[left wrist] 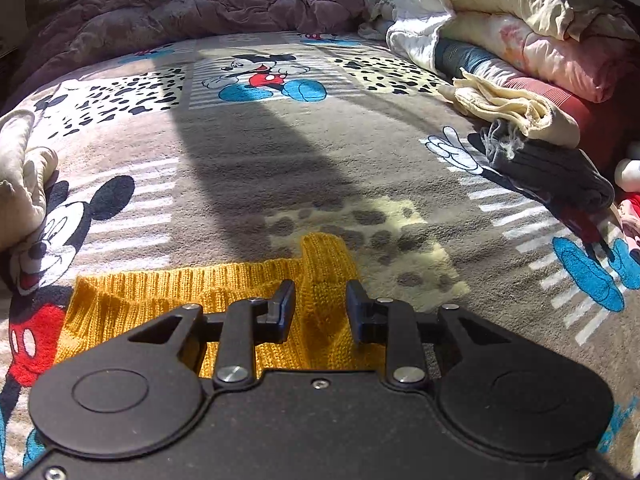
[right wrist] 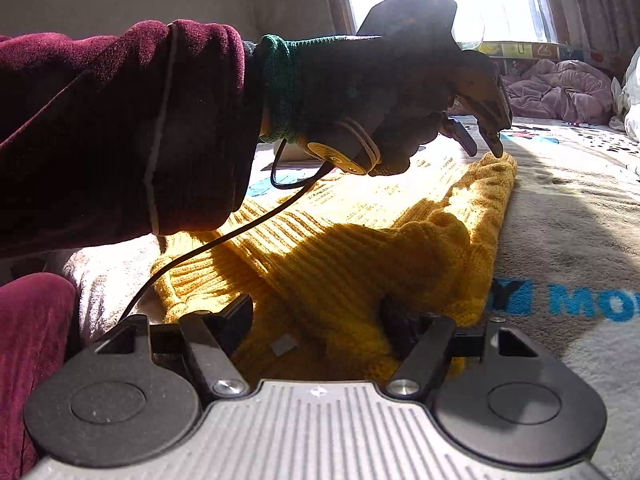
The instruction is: Fold clothes
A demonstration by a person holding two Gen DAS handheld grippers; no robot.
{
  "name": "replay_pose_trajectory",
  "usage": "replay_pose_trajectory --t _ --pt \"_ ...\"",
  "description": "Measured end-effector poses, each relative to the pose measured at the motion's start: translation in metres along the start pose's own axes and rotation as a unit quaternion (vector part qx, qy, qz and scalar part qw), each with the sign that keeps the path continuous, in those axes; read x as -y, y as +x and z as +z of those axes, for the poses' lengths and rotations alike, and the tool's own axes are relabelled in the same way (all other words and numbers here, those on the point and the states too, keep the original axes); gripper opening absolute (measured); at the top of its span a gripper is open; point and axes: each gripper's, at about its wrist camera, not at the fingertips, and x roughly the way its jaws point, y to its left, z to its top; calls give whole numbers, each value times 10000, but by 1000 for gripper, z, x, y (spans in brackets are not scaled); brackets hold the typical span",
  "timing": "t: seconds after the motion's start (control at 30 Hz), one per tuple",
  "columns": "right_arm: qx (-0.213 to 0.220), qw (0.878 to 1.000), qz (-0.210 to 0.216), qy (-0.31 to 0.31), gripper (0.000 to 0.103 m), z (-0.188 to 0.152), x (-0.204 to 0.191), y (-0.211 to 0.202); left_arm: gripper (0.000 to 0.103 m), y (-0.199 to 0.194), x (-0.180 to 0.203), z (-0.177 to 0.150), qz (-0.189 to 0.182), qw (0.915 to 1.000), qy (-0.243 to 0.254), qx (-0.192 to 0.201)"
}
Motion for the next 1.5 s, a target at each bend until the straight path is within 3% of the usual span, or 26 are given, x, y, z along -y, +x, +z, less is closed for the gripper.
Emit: replay_pose_trajectory --t 0.03,0.07,0.1,0.17,0.23,0.33,0.53,0.63,0.73,0.77,0.8,0.9,0.97,1.03,1.07,1.13,1.2,1.33,1.43,1.5 --pt "1 10000 5 2 71 0 0 0 25 6 0 4 -16 10000 -41 -65" --pt "3 10000 9 3 71 0 0 0 4 12 -1 8 -31 9999 -82 -130" --pt "4 10000 14 5 71 -1 -1 0 4 17 -2 12 -52 9997 -143 -187" --pt "7 10000 23 8 71 -1 -1 0 4 15 -17 11 -268 9951 -949 -35" --pt "10 10000 32 11 72 -1 -1 0 4 27 -28 3 -81 9874 -1562 -243" --pt "9 10000 37 0 72 -1 -1 1 6 37 -38 -2 -108 9816 -1882 -317" --pt "13 10000 21 -13 72 -2 0 2 9 12 -23 17 -12 9946 -1033 -122" --pt "12 10000 0 -26 72 -2 -1 3 35 9 -22 26 -177 9955 -924 -120" --pt "16 10000 -4 -33 72 -2 -2 3 41 28 -20 29 -378 9940 -911 -477" --pt "18 10000 -4 -35 72 -2 -2 3 37 35 -19 29 -479 9927 -902 -640" --pt "21 10000 -4 -36 72 -2 -2 3 17 40 -13 27 -439 9941 -654 -741" --pt "18 10000 -3 -45 73 -2 -2 4 5 28 -3 21 -92 9976 -641 -260" --pt "27 10000 7 -44 73 -3 -3 4 5 21 -12 14 -187 9915 -1278 161" --pt "33 10000 12 -47 73 -3 -3 4 6 34 -18 8 -34 9865 -1638 -62" --pt "34 10000 10 -52 73 -3 -3 4 17 42 -22 4 6 9832 -1815 -211" --pt "35 10000 9 -56 73 -4 -3 3 21 46 -27 8 -76 9813 -1893 -344" --pt "31 10000 9 -56 73 -3 -2 3 29 34 -25 18 42 9851 -1678 -363" --pt "20 10000 6 -59 73 -2 -2 3 29 1 -7 22 354 9971 -665 90" --pt "21 10000 10 -56 73 -2 -2 3 23 -12 7 12 -31 10000 4 54" --pt "24 10000 14 -56 73 -2 -2 3 21 -3 13 -1 -42 9996 197 -216"
